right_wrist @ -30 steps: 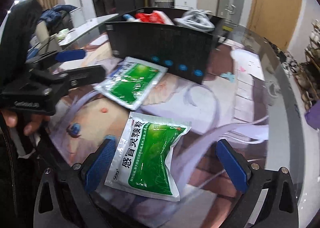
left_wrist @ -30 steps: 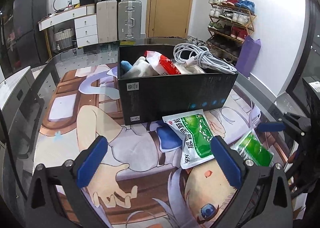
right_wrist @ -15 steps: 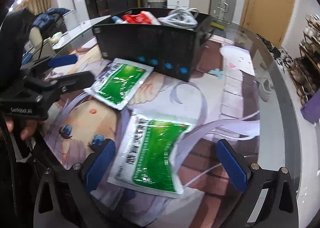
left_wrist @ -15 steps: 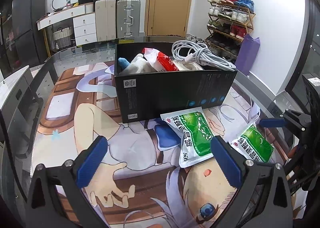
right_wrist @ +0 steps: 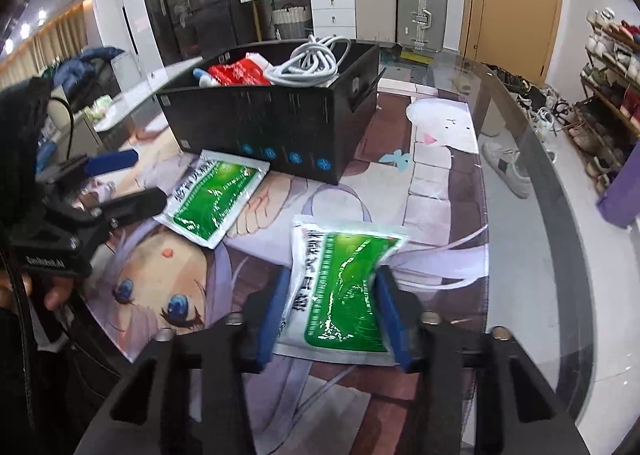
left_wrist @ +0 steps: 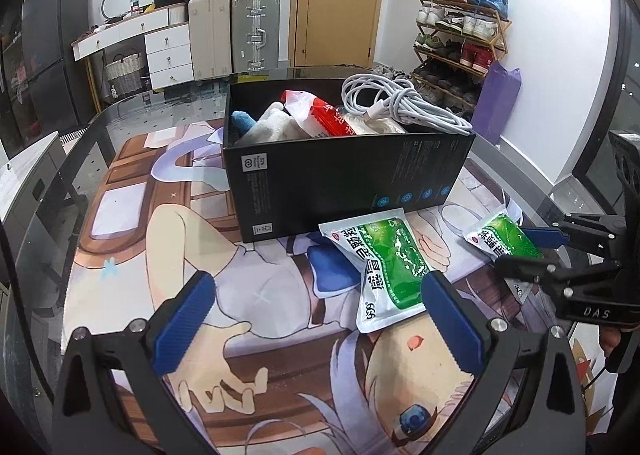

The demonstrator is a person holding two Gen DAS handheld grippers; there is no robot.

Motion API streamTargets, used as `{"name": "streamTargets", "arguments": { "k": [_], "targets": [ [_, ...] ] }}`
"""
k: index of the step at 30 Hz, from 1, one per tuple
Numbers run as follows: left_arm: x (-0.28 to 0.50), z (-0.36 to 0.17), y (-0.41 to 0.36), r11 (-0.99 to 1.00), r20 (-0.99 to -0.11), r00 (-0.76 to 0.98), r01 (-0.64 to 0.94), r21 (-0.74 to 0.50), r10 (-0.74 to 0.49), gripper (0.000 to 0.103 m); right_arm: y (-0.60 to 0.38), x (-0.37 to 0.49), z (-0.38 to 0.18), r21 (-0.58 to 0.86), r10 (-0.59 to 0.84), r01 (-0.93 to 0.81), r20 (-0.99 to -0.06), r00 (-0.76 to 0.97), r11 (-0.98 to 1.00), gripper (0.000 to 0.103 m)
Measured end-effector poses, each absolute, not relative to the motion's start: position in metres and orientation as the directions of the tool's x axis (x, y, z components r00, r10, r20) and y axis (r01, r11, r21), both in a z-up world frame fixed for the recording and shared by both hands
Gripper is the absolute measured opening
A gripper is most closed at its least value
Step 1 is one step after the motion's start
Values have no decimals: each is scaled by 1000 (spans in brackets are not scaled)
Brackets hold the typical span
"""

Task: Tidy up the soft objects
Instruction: 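Grasp a green medicine packet with the right tool from the mat, then grasp the other green medicine packet with the left tool while the right tool holds its packet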

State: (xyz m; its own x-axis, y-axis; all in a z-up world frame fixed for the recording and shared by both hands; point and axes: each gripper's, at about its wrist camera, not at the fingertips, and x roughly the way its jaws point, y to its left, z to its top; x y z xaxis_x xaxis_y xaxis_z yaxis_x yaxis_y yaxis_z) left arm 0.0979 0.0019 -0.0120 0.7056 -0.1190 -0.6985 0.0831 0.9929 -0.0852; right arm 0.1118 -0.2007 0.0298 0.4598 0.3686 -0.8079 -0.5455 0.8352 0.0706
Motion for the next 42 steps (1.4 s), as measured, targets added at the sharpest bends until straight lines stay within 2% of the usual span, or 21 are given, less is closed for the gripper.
{"name": "streamTargets", "arguments": {
  "k": [3,9,17,20,24,26,29,31,36,42],
  "targets": [
    [99,-10,-1,995,-709,698,77,-68,-102,103,-202,113,30,88,383,-540,-799,464,837,38],
    [106,-9,-16,988,-733,663,104,-114,-154,103,-205,112,35,107,404,-534,-780,477,838,38],
    [132,-26,-45,993,-802,586,88,-76,-113,103,-215,115,41,119,408,-510,-761,505,852,38],
    [136,-29,-53,997,-812,581,72,-20,-58,103,-217,115,42,120,408,-506,-758,509,854,38],
    [136,-29,-53,998,-813,580,59,-18,-49,102,-219,115,42,123,409,-503,-757,509,855,38],
    [136,-27,-52,998,-811,583,57,-16,-46,99,-218,115,41,124,411,-506,-758,506,854,38],
    [137,-22,-52,997,-800,597,80,-15,-60,81,-216,114,41,125,413,-509,-758,505,852,38],
    [135,-20,-54,994,-789,610,107,-13,-76,55,-216,114,42,124,414,-511,-756,506,851,38],
    [128,-19,-51,991,-775,624,135,-18,-99,41,-216,112,43,121,415,-512,-753,510,850,38],
    [117,-14,-45,988,-765,631,147,-45,-128,37,-216,110,45,121,419,-515,-747,516,849,38]
  ]
}}
